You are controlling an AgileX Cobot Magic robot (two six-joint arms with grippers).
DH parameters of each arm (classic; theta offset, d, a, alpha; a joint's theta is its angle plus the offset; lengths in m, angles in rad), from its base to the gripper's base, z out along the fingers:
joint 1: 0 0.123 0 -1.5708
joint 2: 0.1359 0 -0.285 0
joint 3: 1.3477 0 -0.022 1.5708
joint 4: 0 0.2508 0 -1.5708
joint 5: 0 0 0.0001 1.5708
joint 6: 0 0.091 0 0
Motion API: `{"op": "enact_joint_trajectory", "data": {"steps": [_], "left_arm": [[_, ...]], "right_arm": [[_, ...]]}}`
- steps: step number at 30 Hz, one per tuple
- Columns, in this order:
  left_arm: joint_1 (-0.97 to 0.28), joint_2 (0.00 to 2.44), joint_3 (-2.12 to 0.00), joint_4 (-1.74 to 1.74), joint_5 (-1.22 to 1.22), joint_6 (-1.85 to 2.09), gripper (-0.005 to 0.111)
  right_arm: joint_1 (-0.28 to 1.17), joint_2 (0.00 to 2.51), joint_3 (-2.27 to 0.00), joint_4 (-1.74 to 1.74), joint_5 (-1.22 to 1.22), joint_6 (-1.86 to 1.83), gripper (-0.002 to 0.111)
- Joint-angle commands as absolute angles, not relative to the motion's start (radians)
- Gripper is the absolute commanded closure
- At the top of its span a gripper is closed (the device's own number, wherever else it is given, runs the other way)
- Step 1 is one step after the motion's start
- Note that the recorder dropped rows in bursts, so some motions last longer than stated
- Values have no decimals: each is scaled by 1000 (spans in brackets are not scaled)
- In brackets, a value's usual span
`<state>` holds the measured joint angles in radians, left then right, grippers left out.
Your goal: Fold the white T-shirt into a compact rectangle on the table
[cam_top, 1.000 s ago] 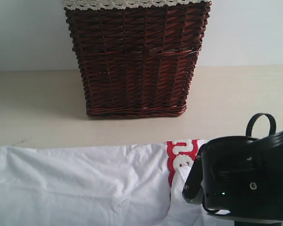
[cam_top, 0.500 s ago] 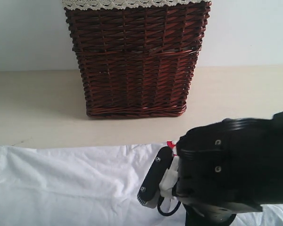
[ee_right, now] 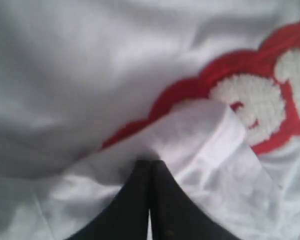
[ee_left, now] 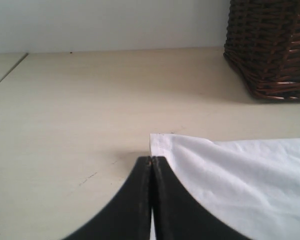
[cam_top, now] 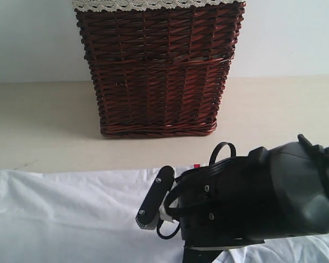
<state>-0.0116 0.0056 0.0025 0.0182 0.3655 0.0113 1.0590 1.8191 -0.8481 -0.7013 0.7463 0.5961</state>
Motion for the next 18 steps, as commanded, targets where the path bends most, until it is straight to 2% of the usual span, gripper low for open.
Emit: {"op": "enact_joint_trajectory", "data": {"steps": [1, 12, 18], "left_arm": [[-8, 0, 0, 22, 358, 13, 107], [-8, 0, 0, 22, 358, 13, 107], [-8, 0, 0, 22, 358, 13, 107]], "right_arm": [[1053, 1834, -855, -704, 660, 606, 108], [1053, 1684, -855, -725, 799, 617, 108], [1026, 1594, -855, -811, 935, 756, 104]]}}
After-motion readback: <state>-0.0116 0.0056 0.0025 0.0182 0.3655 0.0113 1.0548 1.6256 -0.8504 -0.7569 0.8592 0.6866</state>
